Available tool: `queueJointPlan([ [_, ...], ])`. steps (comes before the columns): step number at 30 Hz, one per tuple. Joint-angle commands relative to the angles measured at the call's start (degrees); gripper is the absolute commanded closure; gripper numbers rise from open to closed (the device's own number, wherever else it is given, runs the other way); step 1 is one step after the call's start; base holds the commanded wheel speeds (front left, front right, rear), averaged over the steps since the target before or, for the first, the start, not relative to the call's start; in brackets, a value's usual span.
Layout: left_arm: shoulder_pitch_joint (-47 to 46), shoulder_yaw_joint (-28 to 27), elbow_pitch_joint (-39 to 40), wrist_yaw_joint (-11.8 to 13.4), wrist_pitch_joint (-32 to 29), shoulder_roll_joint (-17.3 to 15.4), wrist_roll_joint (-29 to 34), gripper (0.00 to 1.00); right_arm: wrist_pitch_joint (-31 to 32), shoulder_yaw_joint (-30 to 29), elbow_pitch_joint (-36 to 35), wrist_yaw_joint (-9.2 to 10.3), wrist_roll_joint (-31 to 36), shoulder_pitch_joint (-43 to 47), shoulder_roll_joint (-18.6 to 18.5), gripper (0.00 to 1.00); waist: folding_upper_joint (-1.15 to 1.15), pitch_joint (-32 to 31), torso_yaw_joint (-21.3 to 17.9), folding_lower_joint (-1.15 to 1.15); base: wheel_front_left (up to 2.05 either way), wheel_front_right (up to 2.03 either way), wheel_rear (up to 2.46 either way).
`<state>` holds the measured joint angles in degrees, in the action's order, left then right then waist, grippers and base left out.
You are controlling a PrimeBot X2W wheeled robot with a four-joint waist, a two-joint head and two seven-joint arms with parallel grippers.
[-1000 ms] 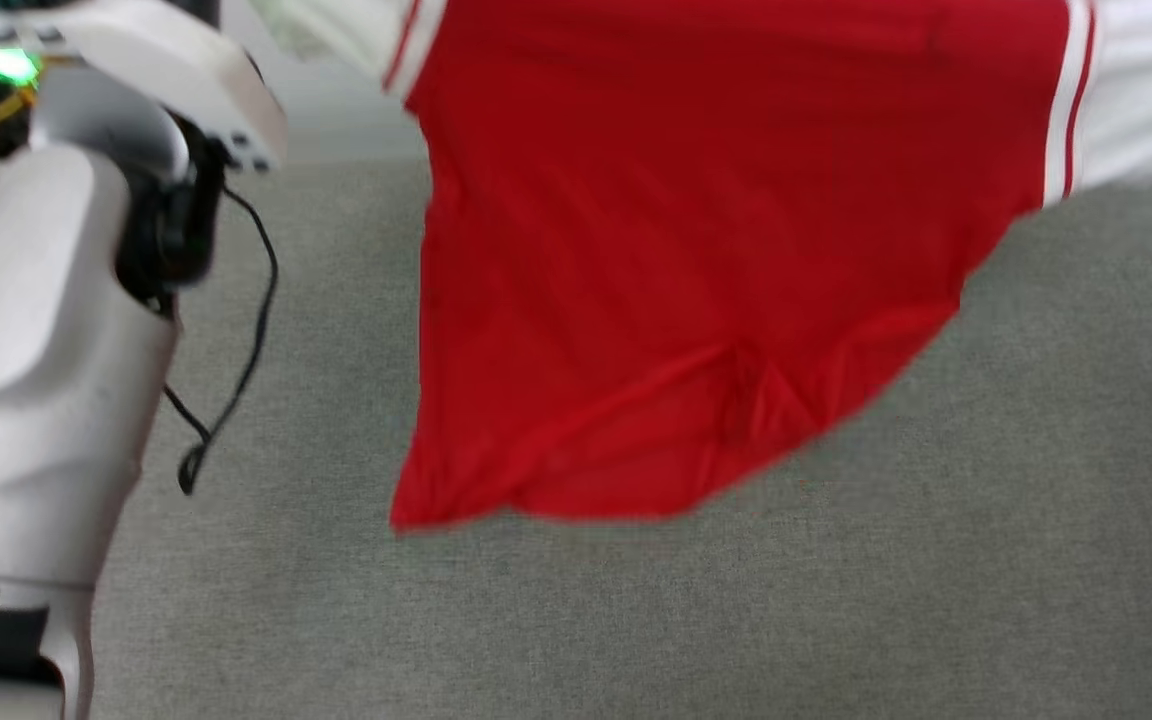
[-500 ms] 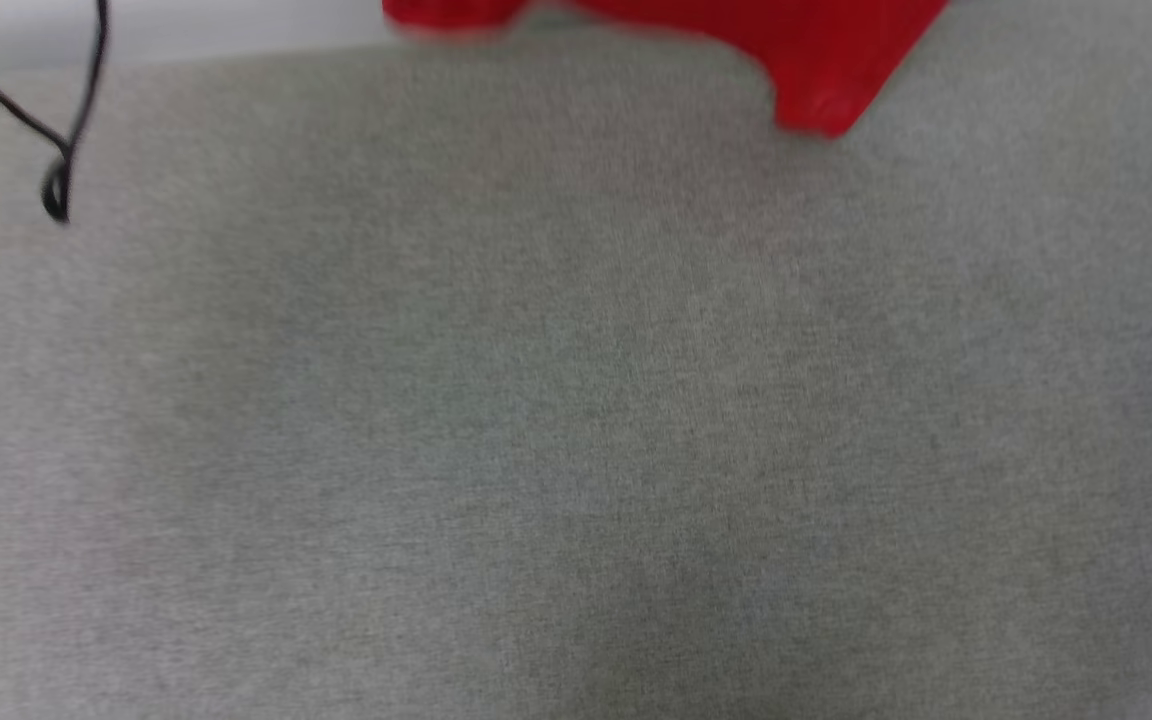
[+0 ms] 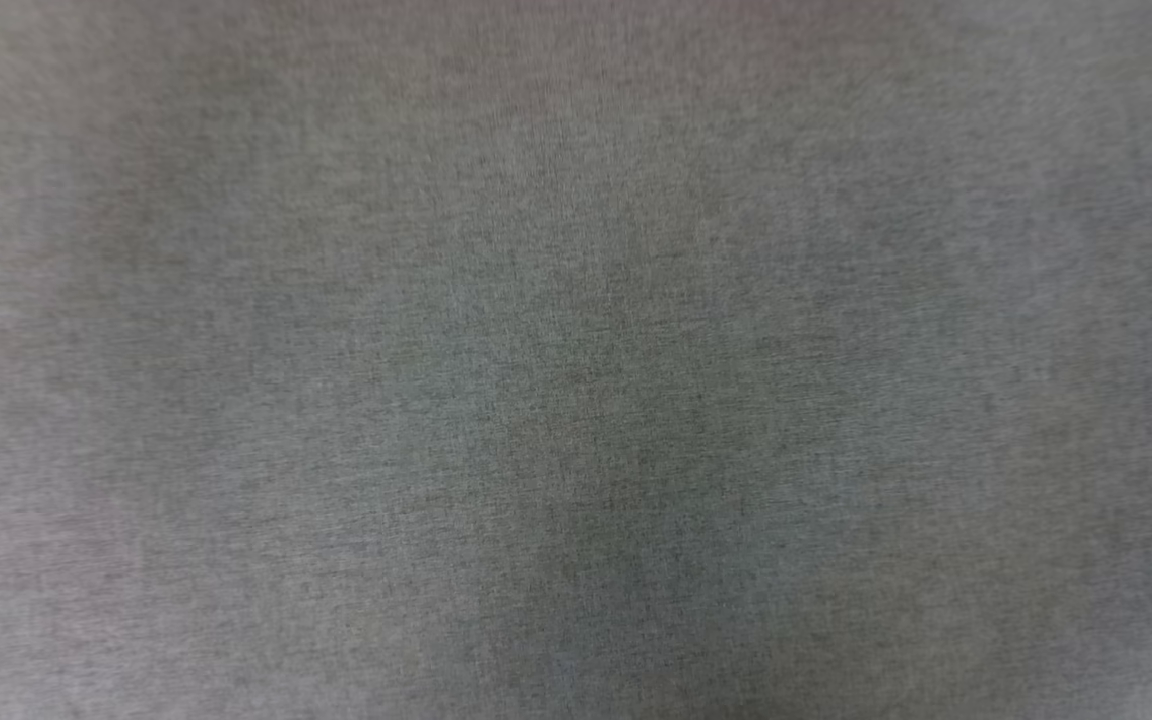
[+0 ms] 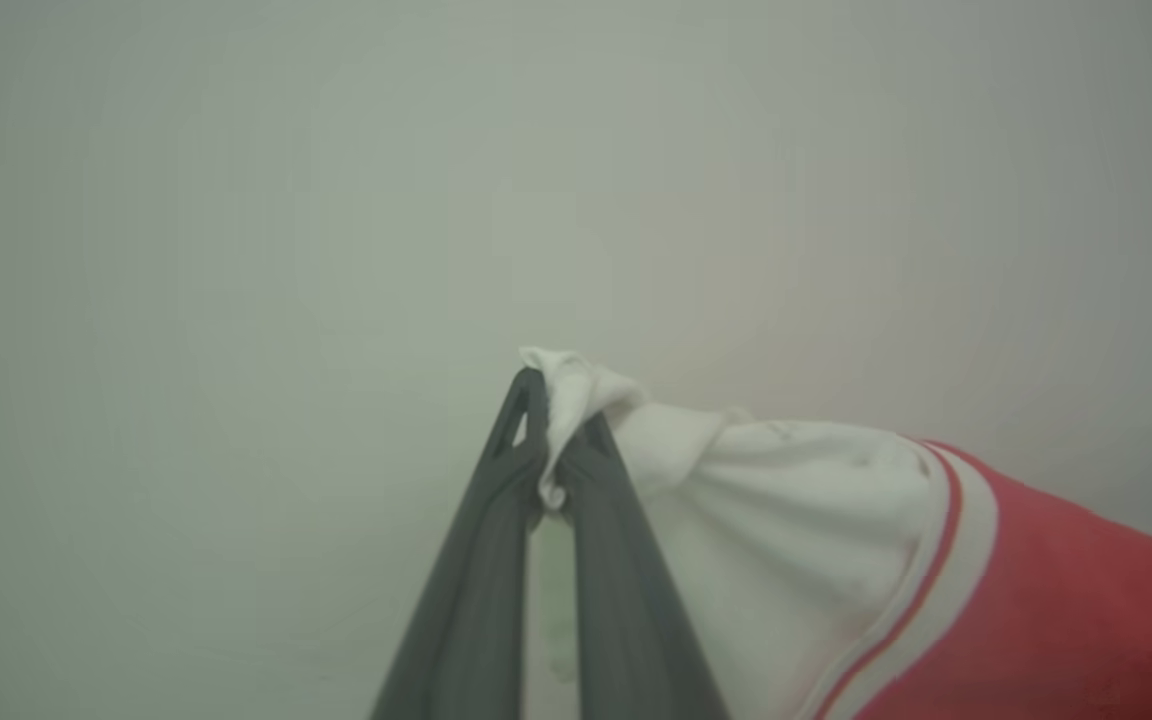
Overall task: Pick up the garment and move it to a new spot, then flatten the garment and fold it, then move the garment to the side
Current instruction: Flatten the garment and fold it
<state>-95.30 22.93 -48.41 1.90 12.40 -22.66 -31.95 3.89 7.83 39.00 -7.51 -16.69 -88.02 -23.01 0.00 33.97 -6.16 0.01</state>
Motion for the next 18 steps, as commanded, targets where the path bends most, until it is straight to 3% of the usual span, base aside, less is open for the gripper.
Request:
queueJointPlan([
  [1, -0.6, -0.3, -0.8, -0.3, 0.6, 0.4, -0.4, 1.00, -0.9, 1.0, 1.1, 0.05, -0.5, -1.7, 0.3, 1.00, 0.00, 2.5, 0.0, -0.01, 0.00, 0.00, 0.00],
  [10, 3.1, -1.6, -5.7, -2.3, 2.3, 2.6, -2.7, 1.00, -2.9, 7.9, 8.3, 0.04, -5.1, -2.2, 1.6, 1.00, 0.00, 3.5, 1.0, -0.01, 0.00, 0.00, 0.00],
  [18, 11.4, -4.3, -7.4, -4.3, 2.8, 3.5, -5.1, 1.00, -3.8, 13.7, 10.0, 0.05, -11.4, 5.1, 0.4, 1.00, 0.00, -1.2, 2.2, -0.01, 0.00, 0.00, 0.00],
])
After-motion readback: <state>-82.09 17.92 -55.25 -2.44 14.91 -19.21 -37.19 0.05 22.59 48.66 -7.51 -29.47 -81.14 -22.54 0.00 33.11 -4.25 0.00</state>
